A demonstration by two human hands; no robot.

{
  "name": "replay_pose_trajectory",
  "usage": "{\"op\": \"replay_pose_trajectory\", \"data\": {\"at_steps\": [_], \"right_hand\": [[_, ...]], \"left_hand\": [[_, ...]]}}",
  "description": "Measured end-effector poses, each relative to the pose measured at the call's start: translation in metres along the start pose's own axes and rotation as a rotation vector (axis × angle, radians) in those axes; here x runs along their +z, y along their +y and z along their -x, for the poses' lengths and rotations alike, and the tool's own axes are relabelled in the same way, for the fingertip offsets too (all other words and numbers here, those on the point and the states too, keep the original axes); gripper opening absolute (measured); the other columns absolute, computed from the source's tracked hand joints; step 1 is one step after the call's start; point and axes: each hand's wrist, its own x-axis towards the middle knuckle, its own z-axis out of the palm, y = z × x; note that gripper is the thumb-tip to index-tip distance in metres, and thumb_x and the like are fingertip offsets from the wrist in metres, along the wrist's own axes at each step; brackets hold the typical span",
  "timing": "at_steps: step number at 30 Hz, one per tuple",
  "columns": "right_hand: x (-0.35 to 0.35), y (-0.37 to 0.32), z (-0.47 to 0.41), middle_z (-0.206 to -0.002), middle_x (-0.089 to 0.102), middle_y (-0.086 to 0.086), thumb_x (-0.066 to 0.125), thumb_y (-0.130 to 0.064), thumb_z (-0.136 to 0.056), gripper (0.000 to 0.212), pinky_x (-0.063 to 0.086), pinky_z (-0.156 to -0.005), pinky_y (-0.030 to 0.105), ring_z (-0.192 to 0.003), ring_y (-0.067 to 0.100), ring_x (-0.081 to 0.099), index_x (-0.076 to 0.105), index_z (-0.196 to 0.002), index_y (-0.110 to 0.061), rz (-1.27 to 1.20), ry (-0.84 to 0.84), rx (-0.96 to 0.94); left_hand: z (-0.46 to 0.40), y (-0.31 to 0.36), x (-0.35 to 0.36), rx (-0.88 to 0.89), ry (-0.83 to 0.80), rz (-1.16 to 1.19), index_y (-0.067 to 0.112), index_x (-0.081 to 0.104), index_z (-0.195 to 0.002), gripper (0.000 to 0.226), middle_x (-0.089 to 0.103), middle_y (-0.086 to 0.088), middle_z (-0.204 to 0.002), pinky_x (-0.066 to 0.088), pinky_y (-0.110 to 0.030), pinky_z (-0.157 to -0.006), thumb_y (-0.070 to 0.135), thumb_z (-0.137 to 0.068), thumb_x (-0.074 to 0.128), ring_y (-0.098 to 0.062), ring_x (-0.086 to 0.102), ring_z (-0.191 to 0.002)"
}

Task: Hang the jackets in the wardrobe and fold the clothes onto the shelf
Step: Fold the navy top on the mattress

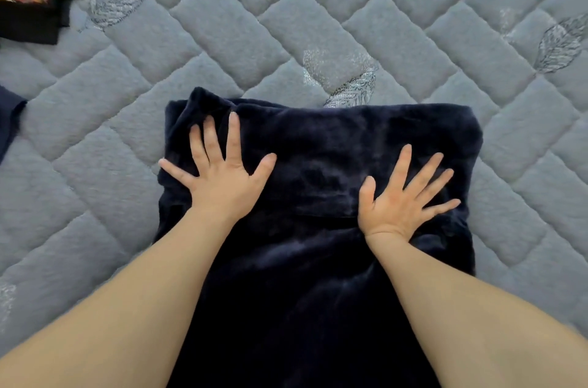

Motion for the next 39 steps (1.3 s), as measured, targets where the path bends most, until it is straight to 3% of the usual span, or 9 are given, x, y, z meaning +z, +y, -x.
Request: {"op": "replay_pose_trajectory", "data": {"at_steps": [9,15,21,24,27,30,32,35,39], "right_hand": [[0.004,-0.001,-0.002,-0.163,0.001,0.019,0.035,-0.060,-0.088,0.080,-0.001,-0.106,0.077,-0.147,0.046,0.000,0.008,-0.157,-0.030,-0.004,0.050,-0.019],[-0.005,-0.003,0.001,-0.162,0.005,0.019,0.034,-0.061,-0.090,0.077,0.001,-0.108,0.075,-0.148,0.045,0.004,0.010,-0.156,-0.030,-0.012,0.064,-0.020],[-0.037,0.033,0.021,-0.164,-0.001,0.013,0.028,-0.059,-0.096,0.069,-0.003,-0.117,0.061,-0.150,0.033,-0.003,0.008,-0.156,-0.031,-0.133,-0.078,-0.257],[-0.057,0.087,0.077,-0.165,-0.002,0.007,0.033,-0.061,-0.095,0.075,0.002,-0.120,0.057,-0.151,0.027,-0.003,0.006,-0.157,-0.027,-0.072,-0.173,-0.367],[-0.077,0.145,0.146,-0.163,-0.011,0.001,0.031,-0.079,-0.085,0.096,0.007,-0.118,0.057,-0.150,0.023,-0.006,-0.010,-0.155,-0.028,0.034,-0.382,-0.184],[-0.092,0.175,0.188,-0.157,0.014,0.008,0.051,-0.081,-0.075,0.110,0.030,-0.109,0.052,-0.141,0.031,0.021,0.003,-0.155,-0.023,-0.004,-0.408,0.125],[-0.098,0.183,0.200,-0.140,0.038,0.014,0.069,-0.068,-0.074,0.097,0.041,-0.097,0.046,-0.123,0.033,0.042,0.027,-0.143,-0.014,-0.185,-0.388,0.368],[-0.108,0.190,0.206,-0.115,0.060,0.012,0.060,-0.051,-0.091,0.048,0.044,-0.075,0.036,-0.098,0.030,0.058,0.044,-0.108,-0.009,-0.238,-0.614,0.364],[-0.128,0.219,0.182,-0.108,0.073,0.010,0.059,-0.029,-0.097,0.028,0.054,-0.090,0.039,-0.098,0.028,0.070,0.065,-0.117,-0.010,-0.821,-1.046,0.556]], "left_hand": [[-0.031,0.006,0.011,-0.019,-0.053,-0.152,0.050,-0.053,-0.120,0.084,-0.043,0.011,-0.149,-0.035,-0.072,-0.084,0.093,-0.069,-0.002,-0.010,-0.050,-0.129],[-0.024,0.010,-0.003,0.002,-0.106,-0.253,0.039,-0.029,-0.147,0.092,-0.032,0.002,-0.159,-0.034,-0.073,-0.084,0.086,-0.073,0.000,-0.018,-0.037,-0.142],[0.067,0.036,-0.007,0.454,0.283,-0.343,0.008,0.030,-0.150,0.067,0.028,-0.015,-0.155,0.008,-0.072,-0.110,0.037,-0.089,0.038,-0.036,0.025,-0.143],[0.155,0.030,0.020,0.816,0.073,-0.223,0.019,0.041,-0.145,0.062,0.039,-0.010,-0.149,0.028,-0.056,-0.104,0.047,-0.089,0.042,-0.035,0.041,-0.131],[0.224,0.019,0.056,0.767,-0.353,-0.333,0.029,-0.007,-0.156,0.082,-0.007,-0.004,-0.165,-0.003,-0.063,-0.115,0.070,-0.090,0.019,-0.030,-0.002,-0.150],[0.268,0.021,0.081,0.696,-0.376,-0.421,0.031,-0.029,-0.149,0.092,-0.040,-0.006,-0.154,-0.025,-0.069,-0.104,0.080,-0.083,0.012,-0.031,-0.038,-0.142],[0.289,0.024,0.084,0.753,-0.335,-0.492,0.027,-0.016,-0.154,0.094,-0.026,-0.008,-0.161,-0.019,-0.072,-0.105,0.079,-0.083,0.017,-0.033,-0.027,-0.146],[0.314,0.023,0.079,0.779,-0.384,-0.581,0.019,0.024,-0.147,0.081,0.021,-0.009,-0.150,0.013,-0.070,-0.105,0.071,-0.086,0.035,-0.033,0.021,-0.138],[0.326,0.049,0.071,0.717,-0.402,-0.478,0.020,0.046,-0.105,0.019,0.048,0.001,-0.110,0.035,-0.046,-0.084,0.036,-0.094,0.044,-0.024,0.043,-0.102]]}}
